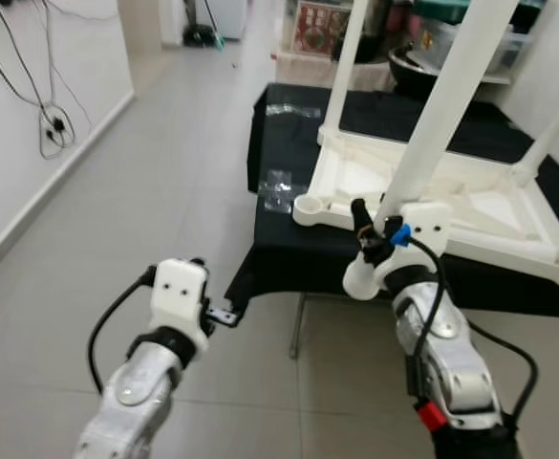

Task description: Building children table

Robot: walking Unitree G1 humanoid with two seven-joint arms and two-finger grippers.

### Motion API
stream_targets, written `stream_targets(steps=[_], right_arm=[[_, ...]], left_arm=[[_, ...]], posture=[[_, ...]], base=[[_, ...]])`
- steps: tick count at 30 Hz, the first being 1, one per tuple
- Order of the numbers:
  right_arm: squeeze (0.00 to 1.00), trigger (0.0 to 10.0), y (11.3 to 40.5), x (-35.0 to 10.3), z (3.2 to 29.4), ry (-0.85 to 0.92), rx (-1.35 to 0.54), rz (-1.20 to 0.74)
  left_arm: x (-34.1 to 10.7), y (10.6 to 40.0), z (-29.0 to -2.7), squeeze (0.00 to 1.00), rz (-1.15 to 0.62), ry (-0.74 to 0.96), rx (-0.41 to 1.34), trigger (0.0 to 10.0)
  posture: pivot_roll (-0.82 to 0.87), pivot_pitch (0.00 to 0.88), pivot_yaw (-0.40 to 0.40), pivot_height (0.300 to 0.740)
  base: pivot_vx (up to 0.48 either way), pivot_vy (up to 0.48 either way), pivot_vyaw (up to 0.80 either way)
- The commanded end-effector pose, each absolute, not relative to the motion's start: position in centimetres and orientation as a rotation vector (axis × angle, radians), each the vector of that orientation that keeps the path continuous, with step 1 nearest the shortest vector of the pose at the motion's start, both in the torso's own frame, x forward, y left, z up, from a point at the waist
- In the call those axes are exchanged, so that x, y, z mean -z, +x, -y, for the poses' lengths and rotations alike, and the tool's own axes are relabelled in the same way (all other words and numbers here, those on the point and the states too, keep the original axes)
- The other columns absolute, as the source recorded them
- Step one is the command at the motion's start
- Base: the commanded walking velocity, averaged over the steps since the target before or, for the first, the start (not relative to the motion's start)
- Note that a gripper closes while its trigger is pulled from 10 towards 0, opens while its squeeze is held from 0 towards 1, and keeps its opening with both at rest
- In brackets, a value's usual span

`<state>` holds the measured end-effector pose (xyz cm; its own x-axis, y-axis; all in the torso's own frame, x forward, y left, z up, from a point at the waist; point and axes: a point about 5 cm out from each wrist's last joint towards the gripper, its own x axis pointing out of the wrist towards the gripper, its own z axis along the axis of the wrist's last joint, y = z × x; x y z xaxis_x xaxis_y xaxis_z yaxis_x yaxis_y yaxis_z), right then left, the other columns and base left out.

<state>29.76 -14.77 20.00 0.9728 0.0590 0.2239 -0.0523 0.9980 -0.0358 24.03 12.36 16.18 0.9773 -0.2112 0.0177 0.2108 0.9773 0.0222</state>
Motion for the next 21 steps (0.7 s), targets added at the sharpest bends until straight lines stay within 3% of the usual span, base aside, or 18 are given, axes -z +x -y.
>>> stream_targets(steps=[1,21], right_arm=[[0.0,10.0,29.9,-20.6,14.6,-0.029,-0.04,0.262],[0.0,10.0,30.6,-22.0,14.6,-0.013,-0.012,0.309]], left_arm=[[-16.3,24.3,-12.7,0.0,0.036,0.04,0.178,10.0],[-16.3,24.3,-12.4,0.0,0.042,0.059,0.147,10.0]], posture=[[0.07,0.0,-0.105,0.74],[0.08,0.0,-0.107,0.74]], base=[[0.334,0.0,0.0],[0.376,0.0,0.0]])
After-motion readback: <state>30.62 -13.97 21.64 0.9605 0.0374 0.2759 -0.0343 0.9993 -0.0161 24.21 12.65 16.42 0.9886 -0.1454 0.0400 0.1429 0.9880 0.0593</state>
